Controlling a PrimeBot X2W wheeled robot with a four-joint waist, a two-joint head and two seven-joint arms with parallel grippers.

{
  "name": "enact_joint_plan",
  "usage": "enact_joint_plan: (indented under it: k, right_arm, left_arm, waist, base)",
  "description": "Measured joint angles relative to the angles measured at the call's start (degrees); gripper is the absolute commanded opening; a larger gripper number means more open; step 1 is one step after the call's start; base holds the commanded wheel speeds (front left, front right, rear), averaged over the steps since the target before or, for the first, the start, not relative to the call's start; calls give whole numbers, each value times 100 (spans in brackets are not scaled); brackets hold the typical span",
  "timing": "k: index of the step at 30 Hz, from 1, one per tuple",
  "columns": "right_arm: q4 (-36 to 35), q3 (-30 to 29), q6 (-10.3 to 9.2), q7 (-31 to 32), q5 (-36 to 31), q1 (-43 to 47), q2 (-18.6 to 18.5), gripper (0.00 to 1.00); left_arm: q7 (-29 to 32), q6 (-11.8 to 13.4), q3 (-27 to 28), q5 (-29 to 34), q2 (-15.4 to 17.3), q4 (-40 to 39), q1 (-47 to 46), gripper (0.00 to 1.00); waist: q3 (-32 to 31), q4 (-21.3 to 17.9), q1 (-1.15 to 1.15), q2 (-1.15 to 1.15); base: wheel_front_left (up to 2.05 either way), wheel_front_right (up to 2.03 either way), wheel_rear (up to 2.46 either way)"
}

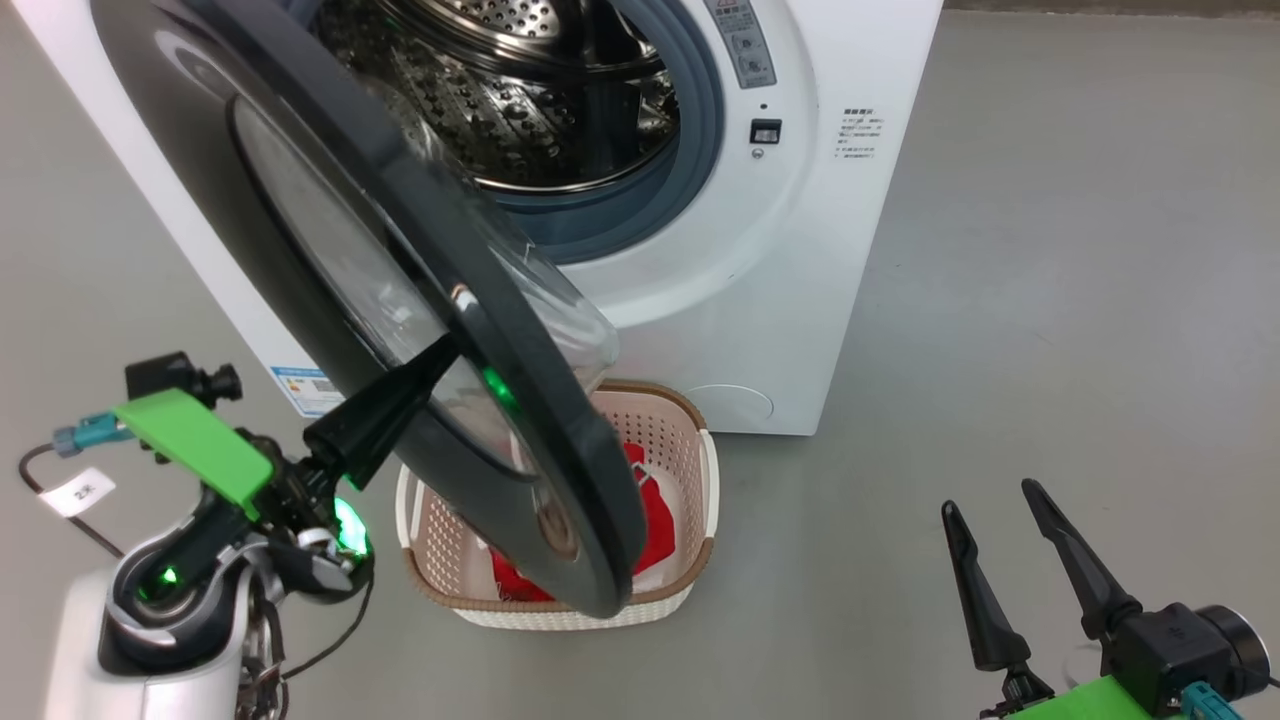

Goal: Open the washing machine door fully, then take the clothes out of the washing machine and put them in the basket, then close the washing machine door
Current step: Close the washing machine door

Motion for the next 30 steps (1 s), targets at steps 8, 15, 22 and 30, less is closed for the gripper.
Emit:
enact_joint_plan:
  k: [8, 15, 22, 30]
  right_arm:
    - [0, 10, 0, 0, 1, -61, 0, 100]
    - [5, 18, 0, 0, 1, -95, 0, 100]
    - [11, 25, 0, 0, 1, -188, 0, 100]
    - [12, 37, 0, 0, -1, -187, -1, 100]
  left_arm:
    - [-379, -157, -315, -205, -2, 247, -260, 0]
    - [-673, -265, -544, -196, -5, 594, -592, 0]
    - [-772, -375, -649, -237, -15, 926, -804, 0]
    - [-768, -513, -783, -310, -26, 1154, -1100, 0]
  waist:
    - [58, -119, 0, 0]
    - [131, -256, 0, 0]
    - [207, -431, 0, 0]
    - [269, -609, 0, 0]
  base:
    - [0, 0, 0]
    - [0, 0, 0]
    - [0, 0, 0]
    - [0, 0, 0]
